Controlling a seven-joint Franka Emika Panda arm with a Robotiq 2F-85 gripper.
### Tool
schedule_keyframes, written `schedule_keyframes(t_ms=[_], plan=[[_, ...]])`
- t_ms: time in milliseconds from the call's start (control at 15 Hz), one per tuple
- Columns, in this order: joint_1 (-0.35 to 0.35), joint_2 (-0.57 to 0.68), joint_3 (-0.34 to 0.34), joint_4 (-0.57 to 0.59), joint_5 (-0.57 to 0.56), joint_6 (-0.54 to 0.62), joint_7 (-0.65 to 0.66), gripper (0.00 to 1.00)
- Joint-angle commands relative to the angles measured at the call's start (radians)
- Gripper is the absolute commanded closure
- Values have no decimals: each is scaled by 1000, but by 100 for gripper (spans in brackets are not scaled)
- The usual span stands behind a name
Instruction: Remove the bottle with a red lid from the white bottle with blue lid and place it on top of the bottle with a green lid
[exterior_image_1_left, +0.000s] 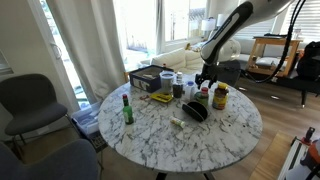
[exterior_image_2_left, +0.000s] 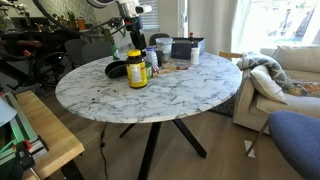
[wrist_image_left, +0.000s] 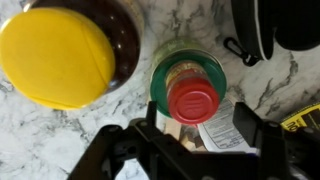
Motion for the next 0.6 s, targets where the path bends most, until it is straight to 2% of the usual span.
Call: schedule_keyframes(t_ms=[0,133,200,400,467,533], plan=[[-1,-83,11,-12,36,15,-33,0],[-9,-177,32,-19,87,-8,-114,0],[-11,-225,46,-17,149,-29,-203,0],[25,-332,25,25,268,-192,-415,0],[24,-260,25,31,192,-108,-295,0],[31,-301,21,37,219,-153,-341,0]])
